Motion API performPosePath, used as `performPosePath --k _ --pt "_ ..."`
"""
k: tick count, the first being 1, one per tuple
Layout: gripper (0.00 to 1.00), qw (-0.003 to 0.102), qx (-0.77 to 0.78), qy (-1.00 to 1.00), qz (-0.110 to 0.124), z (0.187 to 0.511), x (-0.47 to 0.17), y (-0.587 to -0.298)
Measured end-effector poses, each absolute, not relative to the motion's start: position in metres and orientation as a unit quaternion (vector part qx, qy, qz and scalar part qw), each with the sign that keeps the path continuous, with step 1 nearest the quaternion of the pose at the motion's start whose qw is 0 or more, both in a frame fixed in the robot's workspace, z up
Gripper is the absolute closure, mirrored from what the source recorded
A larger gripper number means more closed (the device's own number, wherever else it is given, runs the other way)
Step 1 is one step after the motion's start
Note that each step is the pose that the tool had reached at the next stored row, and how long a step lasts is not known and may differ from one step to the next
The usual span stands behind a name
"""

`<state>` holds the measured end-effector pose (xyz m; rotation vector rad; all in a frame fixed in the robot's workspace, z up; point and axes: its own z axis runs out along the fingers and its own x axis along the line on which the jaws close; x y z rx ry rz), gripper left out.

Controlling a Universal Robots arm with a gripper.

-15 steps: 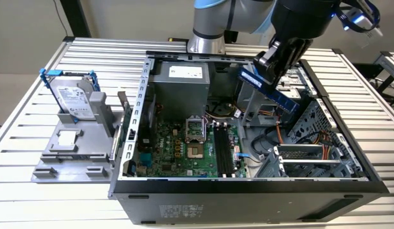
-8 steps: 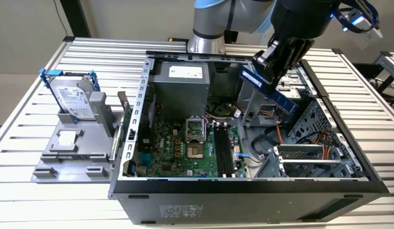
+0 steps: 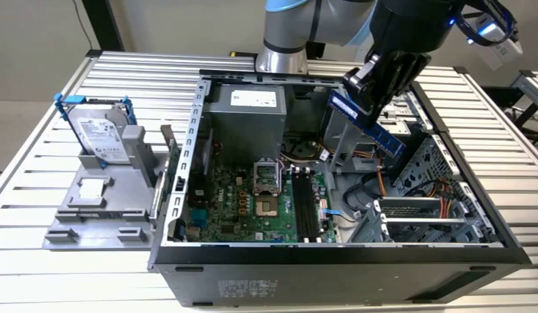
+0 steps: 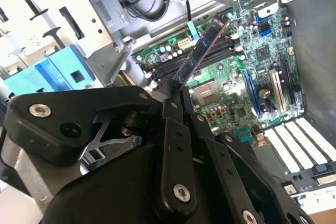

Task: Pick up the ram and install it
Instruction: 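Insert the ram into the slot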

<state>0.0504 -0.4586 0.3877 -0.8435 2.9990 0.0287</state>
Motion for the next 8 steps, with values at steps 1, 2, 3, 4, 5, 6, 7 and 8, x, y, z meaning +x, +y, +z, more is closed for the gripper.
performPosePath --k 1,2,3,4,5,6,7,8 --pt "1.0 0.013 -0.268 0.963 0.009 0.3877 0.0504 -0.4586" --pt "1.0 0.013 -0.266 0.964 0.009 0.3877 0.0504 -0.4586" --pt "1.0 0.013 -0.264 0.964 0.009 0.3877 0.0504 -0.4586" --pt "1.0 0.013 -0.261 0.965 0.009 0.3877 0.0504 -0.4586" --pt "1.0 0.013 -0.259 0.966 0.009 0.3877 0.0504 -0.4586" --pt "1.0 0.013 -0.256 0.967 0.009 0.3877 0.0504 -0.4586" --pt "1.0 0.013 -0.251 0.968 0.009 0.3877 0.0504 -0.4586" --pt "1.0 0.013 -0.245 0.969 0.009 0.3877 0.0504 -0.4586"
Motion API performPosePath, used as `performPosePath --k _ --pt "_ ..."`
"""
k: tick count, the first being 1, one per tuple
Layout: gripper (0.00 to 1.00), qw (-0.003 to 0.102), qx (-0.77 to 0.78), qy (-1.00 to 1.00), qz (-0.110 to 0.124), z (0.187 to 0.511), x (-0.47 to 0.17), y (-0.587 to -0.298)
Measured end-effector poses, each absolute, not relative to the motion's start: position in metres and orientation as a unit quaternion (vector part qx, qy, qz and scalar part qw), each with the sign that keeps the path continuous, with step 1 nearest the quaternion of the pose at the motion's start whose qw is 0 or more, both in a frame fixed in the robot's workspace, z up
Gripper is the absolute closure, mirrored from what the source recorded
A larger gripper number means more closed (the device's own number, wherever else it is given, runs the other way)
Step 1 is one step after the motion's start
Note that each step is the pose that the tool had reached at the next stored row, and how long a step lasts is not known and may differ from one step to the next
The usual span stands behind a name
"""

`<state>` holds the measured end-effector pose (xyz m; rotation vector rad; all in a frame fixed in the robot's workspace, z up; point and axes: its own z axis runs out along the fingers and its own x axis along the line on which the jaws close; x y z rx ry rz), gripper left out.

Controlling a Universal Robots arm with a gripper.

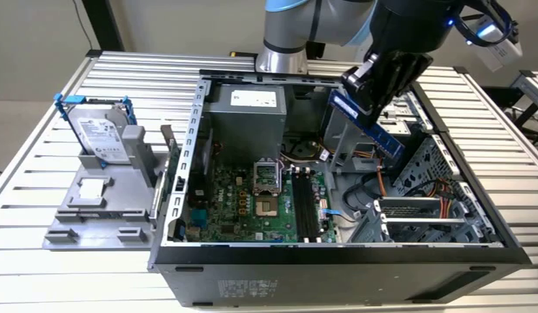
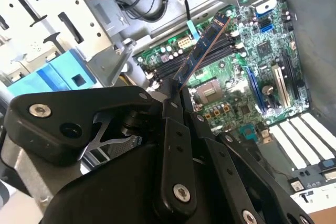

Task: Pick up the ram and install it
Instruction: 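Insert the ram into the slot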

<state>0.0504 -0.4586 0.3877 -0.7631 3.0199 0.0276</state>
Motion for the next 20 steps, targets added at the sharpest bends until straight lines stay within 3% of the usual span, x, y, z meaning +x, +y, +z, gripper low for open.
performPosePath --k 20 --pt "1.0 0.009 -0.102 0.995 0.008 0.3783 0.0499 -0.4586"
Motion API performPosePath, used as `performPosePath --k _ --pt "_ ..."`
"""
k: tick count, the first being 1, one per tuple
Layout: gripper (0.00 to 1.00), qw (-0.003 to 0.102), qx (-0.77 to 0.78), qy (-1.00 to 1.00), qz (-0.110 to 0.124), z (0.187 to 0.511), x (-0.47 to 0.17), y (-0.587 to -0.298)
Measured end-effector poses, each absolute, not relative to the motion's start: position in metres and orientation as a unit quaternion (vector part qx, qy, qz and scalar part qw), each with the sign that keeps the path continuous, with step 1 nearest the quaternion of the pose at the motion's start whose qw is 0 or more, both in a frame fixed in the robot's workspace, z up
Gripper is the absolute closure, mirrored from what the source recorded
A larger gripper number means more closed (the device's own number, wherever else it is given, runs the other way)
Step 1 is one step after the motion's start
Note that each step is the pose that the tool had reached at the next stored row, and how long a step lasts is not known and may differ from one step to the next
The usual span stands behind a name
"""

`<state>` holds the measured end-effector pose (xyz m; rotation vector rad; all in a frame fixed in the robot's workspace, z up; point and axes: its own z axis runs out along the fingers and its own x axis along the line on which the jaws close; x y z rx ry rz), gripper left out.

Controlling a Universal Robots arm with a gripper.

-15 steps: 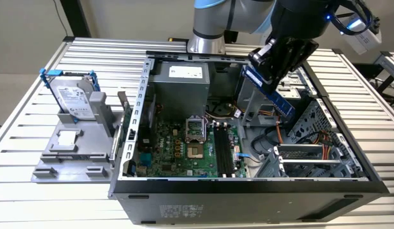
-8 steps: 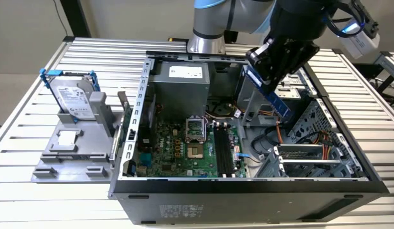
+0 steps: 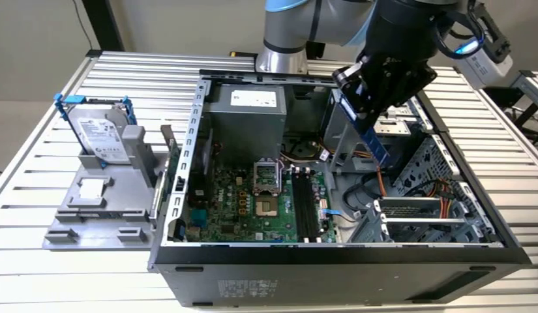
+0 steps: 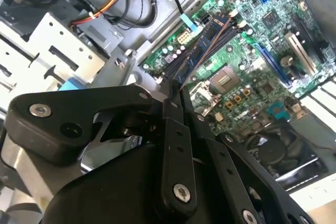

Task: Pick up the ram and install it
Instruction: 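Insert the ram into the slot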

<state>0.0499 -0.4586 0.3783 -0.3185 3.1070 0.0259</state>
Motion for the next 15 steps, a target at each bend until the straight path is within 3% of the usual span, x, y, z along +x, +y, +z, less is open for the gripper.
performPosePath --k 15 --pt "1.0 0.01 -0.024 1.0 0.007 0.361 0.049 -0.459"
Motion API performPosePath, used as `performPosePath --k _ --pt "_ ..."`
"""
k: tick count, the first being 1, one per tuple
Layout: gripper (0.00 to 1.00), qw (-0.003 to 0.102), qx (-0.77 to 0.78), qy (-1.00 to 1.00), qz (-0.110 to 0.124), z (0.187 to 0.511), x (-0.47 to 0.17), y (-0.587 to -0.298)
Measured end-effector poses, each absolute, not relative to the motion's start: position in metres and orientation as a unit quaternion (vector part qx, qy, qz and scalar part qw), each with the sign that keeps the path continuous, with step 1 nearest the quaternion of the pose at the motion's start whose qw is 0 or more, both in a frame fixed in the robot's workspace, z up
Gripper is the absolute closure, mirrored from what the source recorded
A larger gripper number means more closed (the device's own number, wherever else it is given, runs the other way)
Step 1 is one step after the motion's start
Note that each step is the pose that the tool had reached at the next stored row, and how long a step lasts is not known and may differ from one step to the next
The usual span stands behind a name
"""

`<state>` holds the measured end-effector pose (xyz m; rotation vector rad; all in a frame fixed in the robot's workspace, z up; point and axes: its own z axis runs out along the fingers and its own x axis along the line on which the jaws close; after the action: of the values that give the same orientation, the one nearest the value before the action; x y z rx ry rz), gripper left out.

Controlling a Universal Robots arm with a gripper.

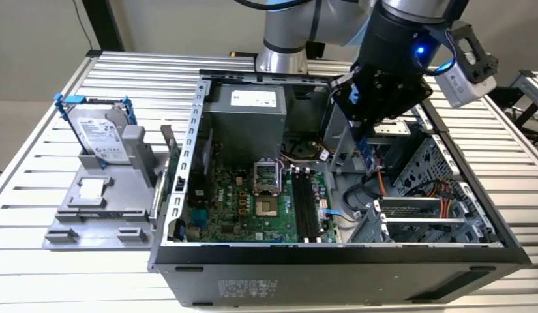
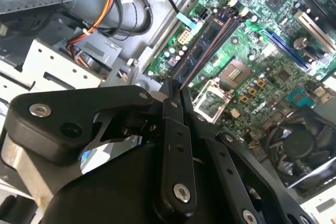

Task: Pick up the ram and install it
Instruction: 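Insert the ram into the slot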

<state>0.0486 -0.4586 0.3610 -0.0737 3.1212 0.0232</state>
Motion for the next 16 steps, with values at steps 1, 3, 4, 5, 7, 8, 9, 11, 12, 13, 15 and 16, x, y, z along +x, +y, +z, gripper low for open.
performPosePath --k 1,3,4,5,7,8,9,11,12,13,15,16 --pt "1.0 0.01 -0.021 1.0 0.007 0.359 0.048 -0.459" --pt "1.0 0.01 -0.018 1.0 0.007 0.356 0.047 -0.459" --pt "1.0 0.01 -0.017 1.0 0.007 0.354 0.046 -0.459" --pt "1.0 0.01 -0.015 1.0 0.007 0.352 0.045 -0.459" --pt "1.0 0.01 -0.013 1.0 0.007 0.348 0.042 -0.459" --pt "1.0 0.01 -0.013 1.0 0.007 0.346 0.041 -0.459" --pt "1.0 0.01 -0.012 1.0 0.007 0.345 0.039 -0.459" --pt "1.0 0.01 -0.01 1.0 0.007 0.341 0.038 -0.459" --pt "1.0 0.01 -0.008 1.0 0.007 0.339 0.038 -0.459" --pt "1.0 0.01 -0.006 1.0 0.007 0.337 0.037 -0.459" --pt "1.0 0.01 -0.001 1.0 0.007 0.334 0.037 -0.459" --pt "1.0 0.01 0.001 1.0 0.007 0.332 0.037 -0.46"
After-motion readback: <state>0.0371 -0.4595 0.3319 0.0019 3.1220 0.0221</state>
